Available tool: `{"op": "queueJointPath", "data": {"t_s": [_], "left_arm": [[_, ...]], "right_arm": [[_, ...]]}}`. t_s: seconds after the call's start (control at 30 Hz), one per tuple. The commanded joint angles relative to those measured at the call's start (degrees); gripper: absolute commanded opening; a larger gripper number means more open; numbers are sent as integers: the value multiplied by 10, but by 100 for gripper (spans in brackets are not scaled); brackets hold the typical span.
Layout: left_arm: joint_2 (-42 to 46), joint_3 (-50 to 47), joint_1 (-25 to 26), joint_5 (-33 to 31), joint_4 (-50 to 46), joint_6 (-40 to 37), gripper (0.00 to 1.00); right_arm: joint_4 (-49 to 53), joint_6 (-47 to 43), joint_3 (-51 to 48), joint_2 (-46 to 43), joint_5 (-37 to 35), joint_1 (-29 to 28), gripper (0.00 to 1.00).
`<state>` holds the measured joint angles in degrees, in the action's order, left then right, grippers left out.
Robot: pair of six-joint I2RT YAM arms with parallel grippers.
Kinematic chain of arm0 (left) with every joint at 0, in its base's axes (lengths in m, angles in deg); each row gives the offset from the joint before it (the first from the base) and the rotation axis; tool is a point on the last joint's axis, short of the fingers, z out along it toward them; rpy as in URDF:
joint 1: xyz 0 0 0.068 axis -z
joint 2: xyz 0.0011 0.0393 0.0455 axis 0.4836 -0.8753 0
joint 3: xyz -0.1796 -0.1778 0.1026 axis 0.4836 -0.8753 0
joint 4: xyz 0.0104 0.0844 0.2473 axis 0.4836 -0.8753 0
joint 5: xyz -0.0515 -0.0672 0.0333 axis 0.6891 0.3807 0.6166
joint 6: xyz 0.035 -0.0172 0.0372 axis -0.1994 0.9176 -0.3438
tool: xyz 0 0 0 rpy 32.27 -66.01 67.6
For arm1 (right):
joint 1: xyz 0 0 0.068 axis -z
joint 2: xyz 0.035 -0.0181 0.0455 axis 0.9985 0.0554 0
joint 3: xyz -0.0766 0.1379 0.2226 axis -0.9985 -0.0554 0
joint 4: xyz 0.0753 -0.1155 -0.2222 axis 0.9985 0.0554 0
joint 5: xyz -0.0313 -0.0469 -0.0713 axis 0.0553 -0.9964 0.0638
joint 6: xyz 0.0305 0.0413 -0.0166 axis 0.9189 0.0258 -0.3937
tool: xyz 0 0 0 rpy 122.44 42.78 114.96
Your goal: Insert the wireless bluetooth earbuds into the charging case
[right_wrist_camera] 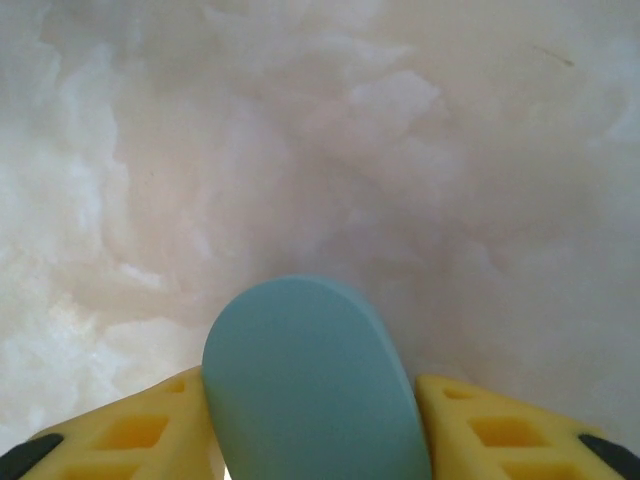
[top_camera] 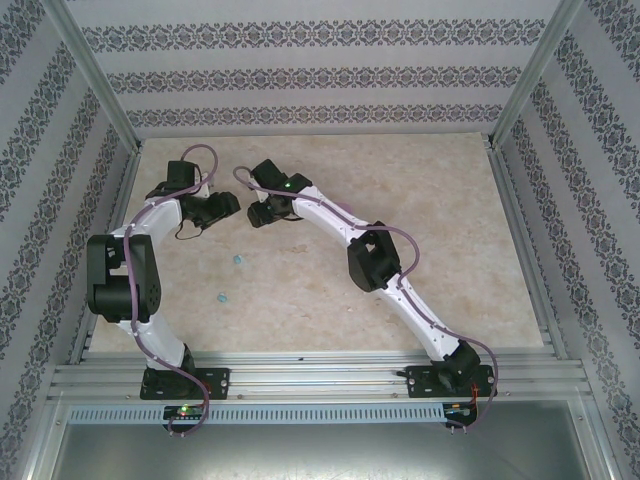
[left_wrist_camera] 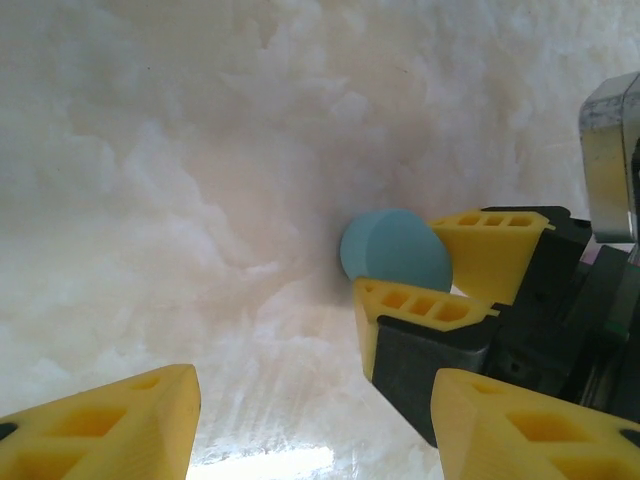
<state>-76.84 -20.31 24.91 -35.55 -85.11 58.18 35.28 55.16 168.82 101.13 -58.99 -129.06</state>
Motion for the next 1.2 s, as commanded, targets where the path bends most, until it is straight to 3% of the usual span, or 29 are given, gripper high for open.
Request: {"op": "queueJointPath", "data": {"t_s": [0.0,0.2,0.57,0.73,0.9,1.03,1.17], "left_arm": [[3,-9,-10,13,-4,0,62],[34,-30,-10,23,15,-6,61],[116,-84,-6,63,46,-9,59],[142,-102,6,79,26,-14,58],[165,-116,25,89,-14,-38,58],[189,-134,33,89,-30,-50,58],[208,-138,35,86,-43,-57,57]], "right_arm": [[34,-30,-47,-26,-6,-9,39],[11,-67,-200,-133,-14,-10,34],[-68,-97,-647,-418,-6,-18,34],[-115,-74,-801,-496,-3,-34,37],[-147,-58,-867,-527,-6,-48,59],[-153,-58,-875,-536,-27,-60,67],[-150,-67,-868,-526,-74,-78,67]]}}
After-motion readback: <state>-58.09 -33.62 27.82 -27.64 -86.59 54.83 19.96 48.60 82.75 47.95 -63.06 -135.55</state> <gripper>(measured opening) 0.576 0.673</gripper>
